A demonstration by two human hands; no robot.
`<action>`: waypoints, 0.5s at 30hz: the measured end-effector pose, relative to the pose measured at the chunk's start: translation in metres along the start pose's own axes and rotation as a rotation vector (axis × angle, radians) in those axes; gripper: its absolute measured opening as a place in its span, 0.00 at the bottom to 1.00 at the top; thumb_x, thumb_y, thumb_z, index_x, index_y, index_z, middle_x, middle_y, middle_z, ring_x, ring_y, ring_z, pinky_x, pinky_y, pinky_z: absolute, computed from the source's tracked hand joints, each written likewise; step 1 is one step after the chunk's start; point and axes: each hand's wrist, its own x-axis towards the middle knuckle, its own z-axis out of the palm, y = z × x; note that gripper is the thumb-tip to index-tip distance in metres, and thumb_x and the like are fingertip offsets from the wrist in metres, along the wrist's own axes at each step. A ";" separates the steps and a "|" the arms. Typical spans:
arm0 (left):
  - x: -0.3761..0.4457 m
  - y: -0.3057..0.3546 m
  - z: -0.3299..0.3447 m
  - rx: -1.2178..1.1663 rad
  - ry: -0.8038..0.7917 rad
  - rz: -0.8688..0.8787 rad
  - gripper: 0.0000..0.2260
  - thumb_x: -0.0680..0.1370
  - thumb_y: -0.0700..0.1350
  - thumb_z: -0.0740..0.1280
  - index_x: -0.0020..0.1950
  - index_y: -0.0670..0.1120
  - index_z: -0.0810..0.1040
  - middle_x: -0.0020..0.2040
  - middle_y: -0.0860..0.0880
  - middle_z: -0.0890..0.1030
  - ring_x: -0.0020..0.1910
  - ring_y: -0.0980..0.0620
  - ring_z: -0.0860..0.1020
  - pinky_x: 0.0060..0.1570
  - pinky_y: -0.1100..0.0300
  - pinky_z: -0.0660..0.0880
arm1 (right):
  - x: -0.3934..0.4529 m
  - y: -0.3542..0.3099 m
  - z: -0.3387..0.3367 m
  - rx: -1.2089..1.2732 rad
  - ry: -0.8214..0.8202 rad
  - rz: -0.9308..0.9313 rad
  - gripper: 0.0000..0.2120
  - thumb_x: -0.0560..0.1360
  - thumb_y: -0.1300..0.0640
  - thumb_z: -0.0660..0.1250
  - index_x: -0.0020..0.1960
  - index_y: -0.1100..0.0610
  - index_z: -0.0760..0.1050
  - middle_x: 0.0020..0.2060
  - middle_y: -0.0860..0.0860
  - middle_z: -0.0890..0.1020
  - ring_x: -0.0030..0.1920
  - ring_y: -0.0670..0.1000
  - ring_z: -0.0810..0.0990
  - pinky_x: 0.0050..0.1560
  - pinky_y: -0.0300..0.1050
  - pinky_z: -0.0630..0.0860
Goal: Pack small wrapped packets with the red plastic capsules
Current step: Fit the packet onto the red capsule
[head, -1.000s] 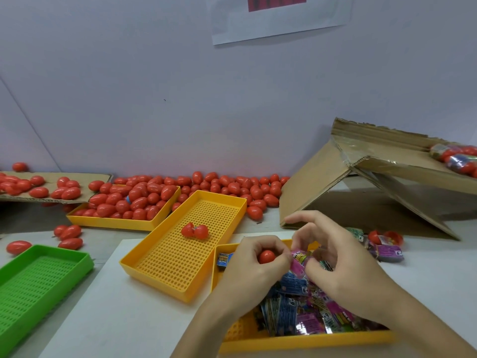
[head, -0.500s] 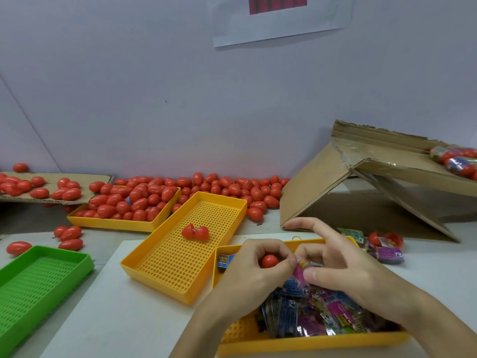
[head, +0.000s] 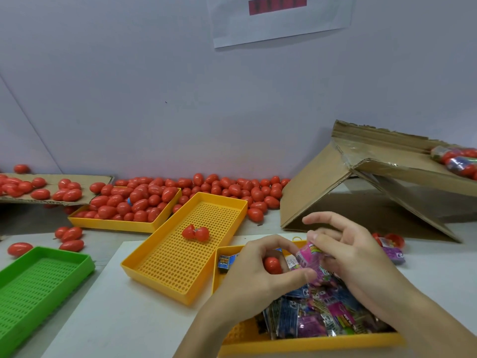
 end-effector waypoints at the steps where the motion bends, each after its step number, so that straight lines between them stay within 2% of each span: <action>1: 0.000 -0.001 0.001 0.019 0.013 0.011 0.13 0.71 0.56 0.76 0.50 0.53 0.79 0.32 0.54 0.75 0.32 0.59 0.74 0.38 0.65 0.73 | 0.000 0.001 0.001 0.012 0.010 0.001 0.14 0.66 0.48 0.72 0.52 0.44 0.82 0.33 0.54 0.80 0.33 0.48 0.75 0.32 0.39 0.73; 4: 0.002 -0.004 0.002 0.037 0.072 0.037 0.07 0.76 0.50 0.73 0.51 0.52 0.79 0.31 0.54 0.75 0.32 0.59 0.73 0.36 0.66 0.72 | 0.001 0.003 0.003 0.036 0.008 0.017 0.13 0.67 0.49 0.72 0.52 0.45 0.82 0.32 0.59 0.77 0.33 0.51 0.73 0.33 0.43 0.69; 7: 0.003 -0.006 0.002 -0.002 0.115 0.060 0.03 0.79 0.44 0.70 0.51 0.50 0.79 0.32 0.51 0.75 0.32 0.56 0.73 0.35 0.63 0.72 | 0.000 0.004 0.005 0.028 -0.029 0.035 0.12 0.69 0.49 0.74 0.52 0.45 0.82 0.30 0.52 0.74 0.31 0.48 0.66 0.29 0.40 0.63; 9: 0.003 -0.005 0.003 -0.011 0.156 0.087 0.05 0.77 0.43 0.68 0.51 0.52 0.79 0.31 0.49 0.75 0.31 0.56 0.73 0.34 0.61 0.71 | -0.001 0.004 0.006 0.032 -0.087 0.059 0.12 0.71 0.50 0.76 0.54 0.46 0.82 0.31 0.52 0.74 0.29 0.46 0.67 0.28 0.38 0.66; 11: 0.003 -0.006 0.005 -0.010 0.215 0.100 0.07 0.74 0.46 0.66 0.51 0.53 0.78 0.31 0.47 0.74 0.30 0.56 0.72 0.33 0.59 0.70 | -0.002 0.004 0.007 0.016 -0.120 0.068 0.13 0.71 0.51 0.73 0.56 0.47 0.81 0.33 0.55 0.72 0.30 0.46 0.67 0.29 0.38 0.66; 14: 0.005 -0.006 0.006 -0.004 0.288 0.117 0.01 0.77 0.46 0.68 0.47 0.51 0.78 0.28 0.48 0.73 0.28 0.55 0.68 0.30 0.58 0.67 | -0.002 0.004 0.008 0.027 -0.098 0.063 0.12 0.73 0.51 0.75 0.56 0.46 0.81 0.33 0.56 0.72 0.29 0.47 0.66 0.28 0.40 0.64; 15: 0.006 -0.008 0.006 0.030 0.302 0.121 0.02 0.78 0.45 0.69 0.45 0.50 0.79 0.28 0.49 0.74 0.28 0.56 0.69 0.30 0.59 0.67 | -0.002 0.004 0.009 0.033 -0.080 0.061 0.12 0.73 0.51 0.74 0.56 0.45 0.81 0.32 0.54 0.74 0.29 0.47 0.66 0.28 0.39 0.65</action>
